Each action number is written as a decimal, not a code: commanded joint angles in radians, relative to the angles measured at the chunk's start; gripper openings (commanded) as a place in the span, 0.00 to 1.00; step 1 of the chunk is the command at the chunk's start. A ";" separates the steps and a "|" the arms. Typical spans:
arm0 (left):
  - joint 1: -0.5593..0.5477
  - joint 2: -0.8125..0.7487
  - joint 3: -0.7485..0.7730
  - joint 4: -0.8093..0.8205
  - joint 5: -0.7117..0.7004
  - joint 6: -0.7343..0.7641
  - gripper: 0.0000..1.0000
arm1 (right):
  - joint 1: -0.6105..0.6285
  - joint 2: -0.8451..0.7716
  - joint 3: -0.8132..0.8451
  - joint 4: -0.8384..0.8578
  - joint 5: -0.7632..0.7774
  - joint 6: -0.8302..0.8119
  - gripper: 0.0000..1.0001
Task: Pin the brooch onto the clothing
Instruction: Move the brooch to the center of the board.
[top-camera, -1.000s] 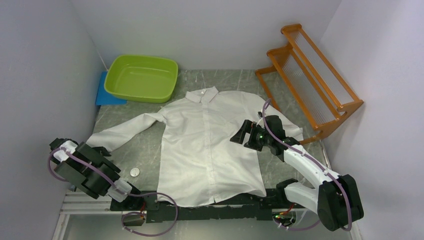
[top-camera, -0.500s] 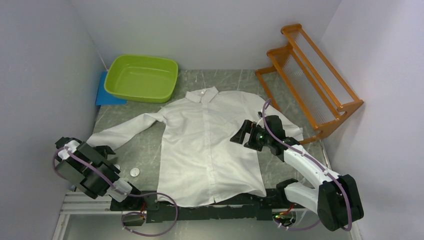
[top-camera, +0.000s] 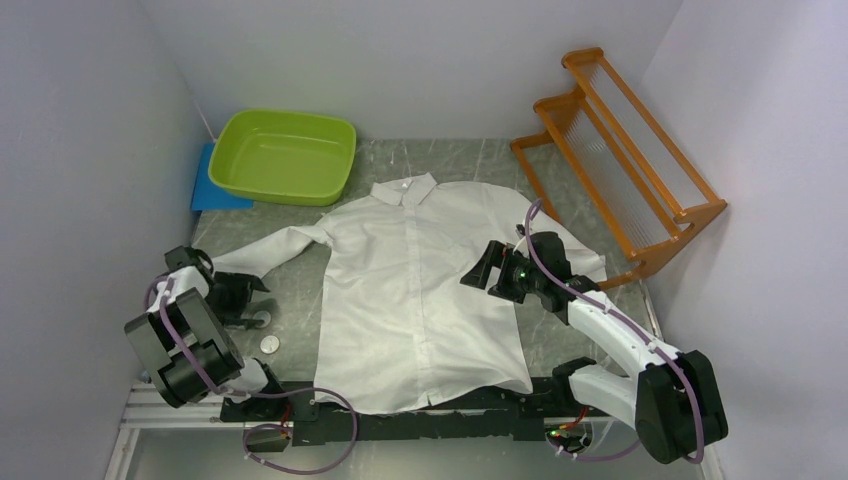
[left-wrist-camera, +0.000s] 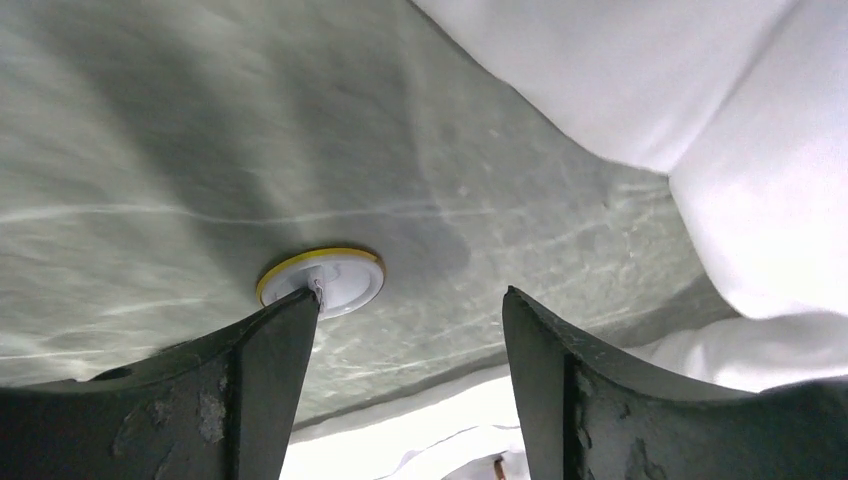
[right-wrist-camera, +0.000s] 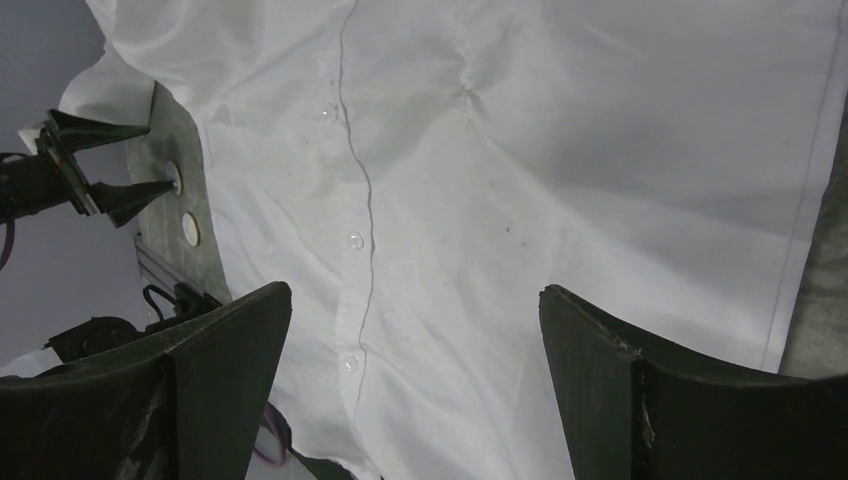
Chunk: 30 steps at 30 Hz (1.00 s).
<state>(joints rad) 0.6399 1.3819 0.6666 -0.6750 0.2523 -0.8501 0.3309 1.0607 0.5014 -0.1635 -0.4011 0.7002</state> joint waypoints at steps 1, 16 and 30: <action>-0.134 0.042 -0.060 0.098 -0.029 -0.084 0.74 | 0.005 -0.018 -0.006 0.038 0.008 -0.002 0.98; -0.506 0.086 0.085 0.047 -0.200 -0.167 0.76 | 0.005 -0.010 0.006 0.025 0.019 -0.013 0.98; -0.508 -0.168 0.143 -0.058 -0.230 0.074 0.61 | 0.005 0.028 0.019 0.031 0.022 -0.022 0.99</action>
<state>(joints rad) 0.1337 1.2324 0.7715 -0.7143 0.0124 -0.8818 0.3309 1.0794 0.4950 -0.1635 -0.3920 0.6960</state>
